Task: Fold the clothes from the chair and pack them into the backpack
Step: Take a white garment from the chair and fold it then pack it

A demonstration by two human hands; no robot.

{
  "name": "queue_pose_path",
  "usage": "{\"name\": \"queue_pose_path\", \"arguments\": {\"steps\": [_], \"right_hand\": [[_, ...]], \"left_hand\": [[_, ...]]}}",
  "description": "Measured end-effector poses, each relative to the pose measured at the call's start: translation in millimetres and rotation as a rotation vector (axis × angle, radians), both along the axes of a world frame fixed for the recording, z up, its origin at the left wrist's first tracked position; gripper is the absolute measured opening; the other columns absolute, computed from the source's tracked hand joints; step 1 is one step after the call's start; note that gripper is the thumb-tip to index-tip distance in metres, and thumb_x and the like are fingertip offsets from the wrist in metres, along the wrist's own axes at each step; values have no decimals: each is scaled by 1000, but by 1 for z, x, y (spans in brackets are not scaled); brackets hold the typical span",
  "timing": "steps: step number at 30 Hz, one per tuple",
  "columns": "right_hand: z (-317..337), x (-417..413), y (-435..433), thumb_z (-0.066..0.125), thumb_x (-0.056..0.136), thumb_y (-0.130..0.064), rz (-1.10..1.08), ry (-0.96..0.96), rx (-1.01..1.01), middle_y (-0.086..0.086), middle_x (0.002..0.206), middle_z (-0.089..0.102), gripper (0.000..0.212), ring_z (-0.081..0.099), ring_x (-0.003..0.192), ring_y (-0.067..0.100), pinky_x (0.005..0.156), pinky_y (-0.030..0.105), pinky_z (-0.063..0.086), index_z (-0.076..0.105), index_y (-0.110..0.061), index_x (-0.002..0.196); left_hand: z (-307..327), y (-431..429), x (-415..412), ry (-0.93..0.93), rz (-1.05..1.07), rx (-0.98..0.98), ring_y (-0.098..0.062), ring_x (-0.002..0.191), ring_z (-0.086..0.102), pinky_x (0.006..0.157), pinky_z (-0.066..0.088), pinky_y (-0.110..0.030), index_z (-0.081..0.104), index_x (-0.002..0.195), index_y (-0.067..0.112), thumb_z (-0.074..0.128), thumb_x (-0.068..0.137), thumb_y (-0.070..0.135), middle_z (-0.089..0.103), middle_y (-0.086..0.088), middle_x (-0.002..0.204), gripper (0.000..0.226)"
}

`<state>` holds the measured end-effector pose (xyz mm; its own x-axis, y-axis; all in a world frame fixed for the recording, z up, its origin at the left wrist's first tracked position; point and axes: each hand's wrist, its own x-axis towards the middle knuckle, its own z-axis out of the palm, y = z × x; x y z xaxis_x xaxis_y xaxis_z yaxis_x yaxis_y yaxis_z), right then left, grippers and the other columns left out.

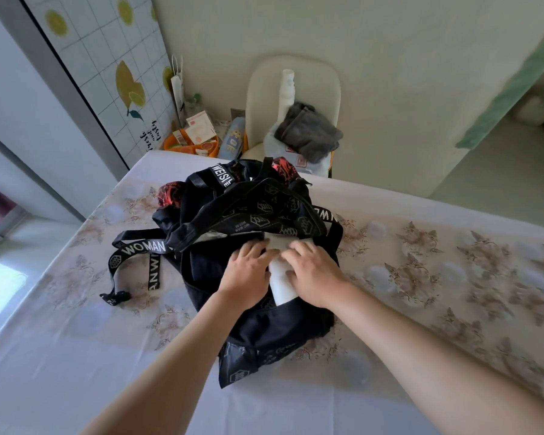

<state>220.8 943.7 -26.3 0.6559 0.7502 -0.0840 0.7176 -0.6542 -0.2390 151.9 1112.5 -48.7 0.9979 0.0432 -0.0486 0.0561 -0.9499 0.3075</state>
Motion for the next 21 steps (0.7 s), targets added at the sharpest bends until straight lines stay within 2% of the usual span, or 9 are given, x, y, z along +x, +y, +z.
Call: {"name": "queue_pose_path", "arguments": {"steps": [2,4,7,10,12,15,18,21], "right_hand": [[-5,-5,24,50,99,-34,-21,57,-73,8,159,26,52,21,147,27,119,46,22,38,-20,147],[-15,-11,36,53,97,-40,-10,140,-221,4,167,-1,73,-3,153,24,121,56,10,16,-22,158],[-29,-11,30,57,94,-37,19,119,-346,0,164,-22,92,-20,151,20,121,59,1,-7,-23,159],[-35,-8,20,61,91,-37,36,122,-310,-2,164,-24,98,-22,150,17,121,58,0,-10,-26,158],[-35,-9,22,64,88,-43,22,150,-273,-3,164,-24,102,-22,150,17,122,55,0,-8,-25,158],[-35,-14,26,57,91,-47,-82,161,-222,2,163,-25,95,-24,150,20,123,52,3,-7,-25,158],[-35,-19,26,54,93,-43,-134,167,-315,0,162,-29,94,-23,150,23,123,51,2,-14,-28,157],[-28,-20,30,53,93,-47,-148,216,-338,0,163,-27,93,-21,151,23,123,52,1,-12,-28,157]], "left_hand": [[-3,21,-6,146,-4,145,-23,151,0,122,9,-47,16,155,36,53,96,35,6,4,165,70],[-13,43,-15,217,-58,265,-22,151,-10,121,1,-54,-2,155,42,51,97,28,-9,6,165,79],[-23,68,-25,151,-87,298,-19,151,-11,118,1,-60,-6,153,47,51,97,19,-9,11,164,85],[-28,83,-31,60,48,222,-22,152,3,120,5,-57,9,156,39,61,93,40,11,4,165,82],[-31,86,-32,51,153,213,-28,151,8,120,7,-58,14,156,36,60,89,54,17,1,164,83],[-33,82,-21,94,159,177,-29,151,3,120,8,-56,11,156,38,55,91,56,11,1,164,81],[-29,79,-9,151,114,144,-28,150,-2,119,2,-58,6,155,41,53,92,57,6,1,165,80],[-27,78,-10,219,68,104,-29,150,-10,118,-4,-61,1,155,42,49,92,61,-4,0,165,82]]}}
